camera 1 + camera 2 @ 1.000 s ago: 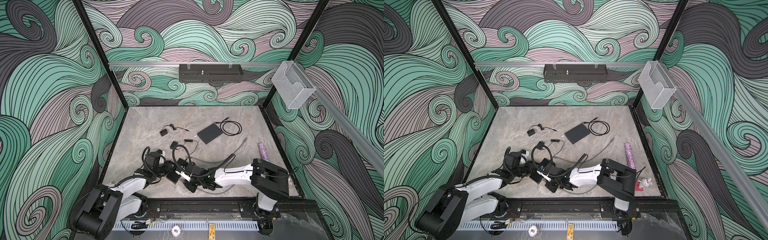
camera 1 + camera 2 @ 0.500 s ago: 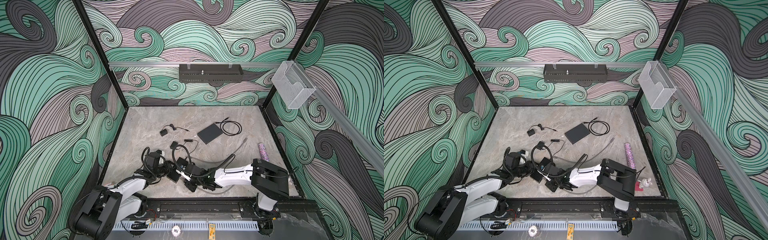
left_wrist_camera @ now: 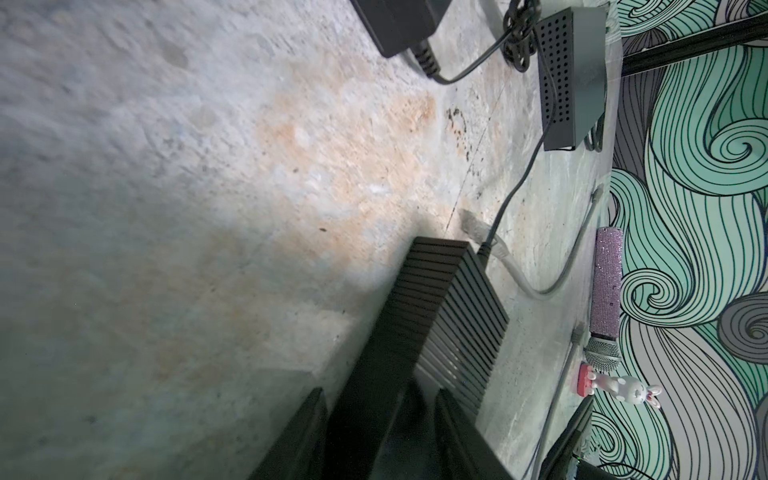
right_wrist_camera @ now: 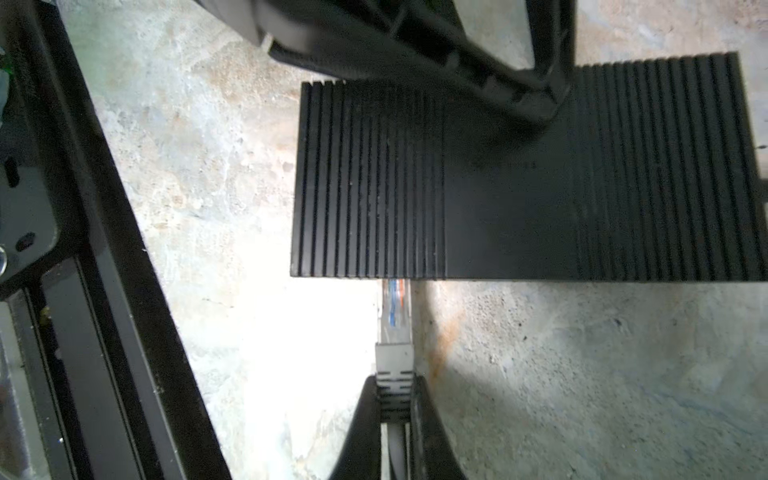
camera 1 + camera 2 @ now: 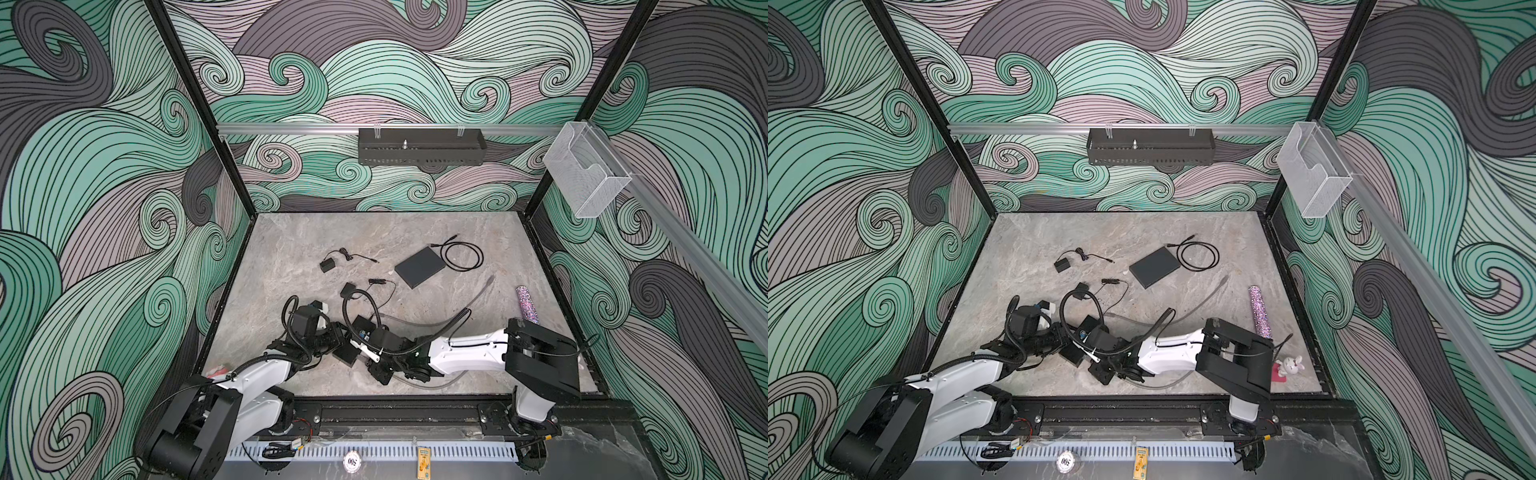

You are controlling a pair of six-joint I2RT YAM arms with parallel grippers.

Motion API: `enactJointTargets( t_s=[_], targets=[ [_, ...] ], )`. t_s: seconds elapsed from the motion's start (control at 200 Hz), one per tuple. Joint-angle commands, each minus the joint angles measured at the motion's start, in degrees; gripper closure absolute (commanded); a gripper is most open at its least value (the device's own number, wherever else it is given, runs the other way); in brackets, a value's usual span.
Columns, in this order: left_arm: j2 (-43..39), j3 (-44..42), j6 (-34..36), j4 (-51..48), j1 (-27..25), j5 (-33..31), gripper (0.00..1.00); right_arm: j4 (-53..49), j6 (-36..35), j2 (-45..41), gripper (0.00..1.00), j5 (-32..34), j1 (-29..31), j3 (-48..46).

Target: Insert the plug into the switch port

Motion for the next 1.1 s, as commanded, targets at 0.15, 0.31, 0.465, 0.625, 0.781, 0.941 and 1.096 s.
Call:
enactJointTargets(
  t_s=[0.15,0.31,0.465,0.625,0.781,0.941,1.096],
  targets=[
    [0.44,-2.74,-1.38,-8.75,-0.64,-0.29,0.53,1.10,0.77,-0.17,1.00,4.74,0.20,3.68],
    [0.43,-3.09,-2.04,-8.22,-0.94,0.06,0.53,1.04,0.58,0.40,1.00,5.17,0.20,4.23],
    [0.35,-3.79,-3.17,-7.18,-1.47,0.33,0.53,0.39,0.46,0.98,1.00,5.31,0.21,5.03],
    [-1.02,-4.58,-4.26,-7.25,-2.20,0.02,0.54,-1.85,1.19,2.26,1.00,6.80,0.20,6.28],
    [-2.54,-5.33,-5.12,-7.58,-3.15,-0.72,0.54,-1.71,1.78,2.33,1.00,7.35,0.19,6.24],
    [-3.16,-5.91,-5.87,-7.52,-4.13,-1.54,0.54,-0.08,1.25,1.75,1.00,5.78,0.21,5.96],
    [-2.48,-6.17,-6.17,-6.50,-4.99,-1.55,0.54,0.63,-2.45,1.81,1.00,3.35,0.19,6.12]
  ],
)
